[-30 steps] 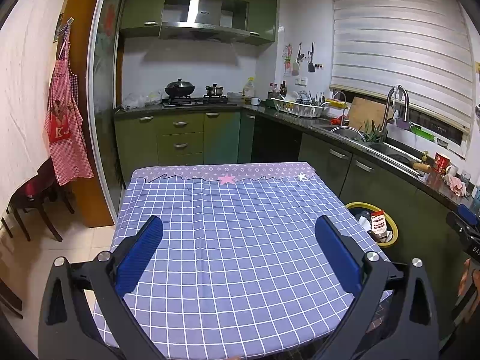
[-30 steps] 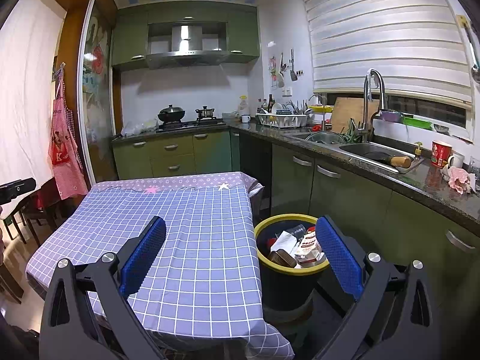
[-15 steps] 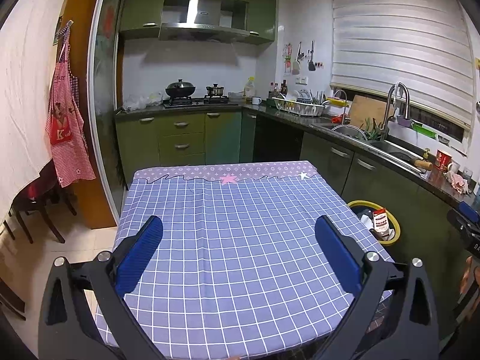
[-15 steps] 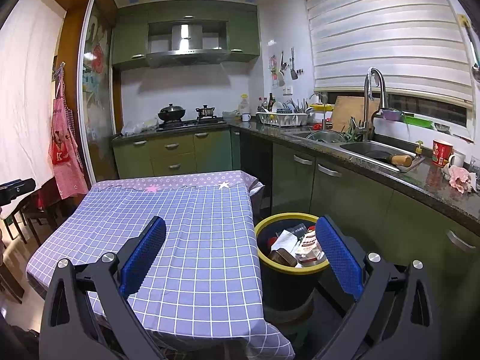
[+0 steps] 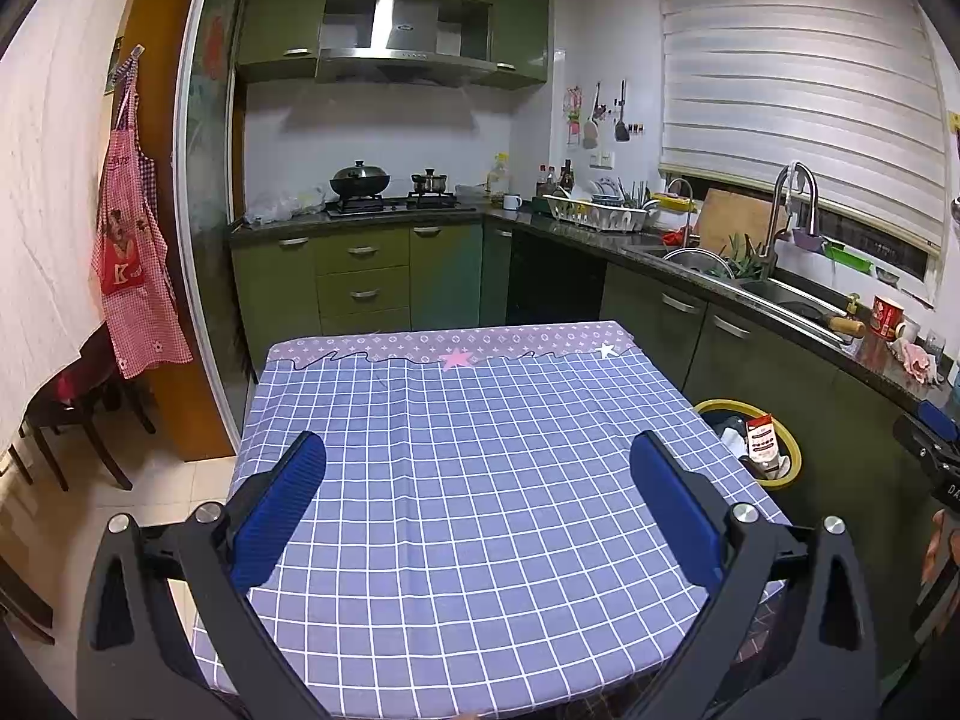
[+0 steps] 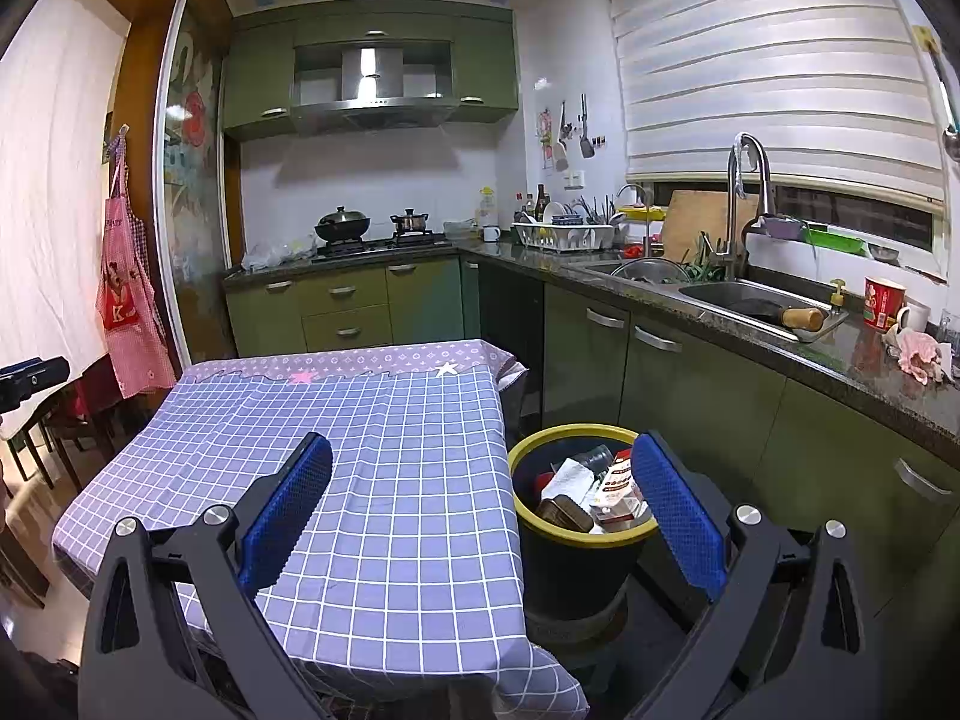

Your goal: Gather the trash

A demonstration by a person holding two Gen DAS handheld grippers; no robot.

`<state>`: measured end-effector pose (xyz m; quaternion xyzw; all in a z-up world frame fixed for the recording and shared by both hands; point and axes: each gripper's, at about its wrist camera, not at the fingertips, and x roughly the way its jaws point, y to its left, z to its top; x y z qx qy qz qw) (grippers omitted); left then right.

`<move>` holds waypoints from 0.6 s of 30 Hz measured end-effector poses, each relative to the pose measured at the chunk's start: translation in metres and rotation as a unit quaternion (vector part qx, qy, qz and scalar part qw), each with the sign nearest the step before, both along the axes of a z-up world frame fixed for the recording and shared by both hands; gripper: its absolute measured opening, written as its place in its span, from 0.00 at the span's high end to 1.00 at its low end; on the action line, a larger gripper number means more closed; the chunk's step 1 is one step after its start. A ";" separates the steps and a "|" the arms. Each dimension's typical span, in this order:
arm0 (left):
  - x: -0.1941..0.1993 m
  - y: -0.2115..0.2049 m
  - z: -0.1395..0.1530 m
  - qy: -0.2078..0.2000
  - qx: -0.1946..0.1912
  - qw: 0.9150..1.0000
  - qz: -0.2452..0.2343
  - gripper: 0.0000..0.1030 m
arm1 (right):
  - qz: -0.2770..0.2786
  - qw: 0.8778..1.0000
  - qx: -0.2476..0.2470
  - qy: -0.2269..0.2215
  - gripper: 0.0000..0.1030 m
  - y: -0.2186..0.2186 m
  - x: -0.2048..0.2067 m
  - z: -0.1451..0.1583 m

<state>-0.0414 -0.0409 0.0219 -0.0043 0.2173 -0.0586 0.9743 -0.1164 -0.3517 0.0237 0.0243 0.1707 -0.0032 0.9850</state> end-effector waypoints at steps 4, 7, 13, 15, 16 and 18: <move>0.000 0.000 -0.001 0.001 0.003 1.000 -0.001 0.06 | -0.001 1.000 -0.001 0.001 0.05 0.000 0.000 0.000; 0.000 -0.001 -0.001 0.001 0.004 1.000 -0.002 0.06 | -0.001 1.000 -0.001 0.002 0.05 0.001 0.000 -0.001; 0.000 -0.001 -0.002 0.003 0.002 1.000 -0.004 0.06 | -0.002 1.000 0.000 0.001 0.05 0.001 0.000 -0.002; 0.002 0.000 -0.001 0.004 0.002 1.000 -0.003 0.06 | -0.003 1.000 0.000 0.002 0.05 0.001 0.000 -0.003; 0.002 0.000 -0.001 0.004 0.002 1.000 -0.003 0.06 | -0.003 1.000 0.001 0.002 0.05 0.000 0.000 -0.003; 0.002 0.000 -0.002 0.004 0.003 1.000 -0.002 0.06 | -0.004 1.000 0.001 0.004 0.05 0.000 0.001 -0.004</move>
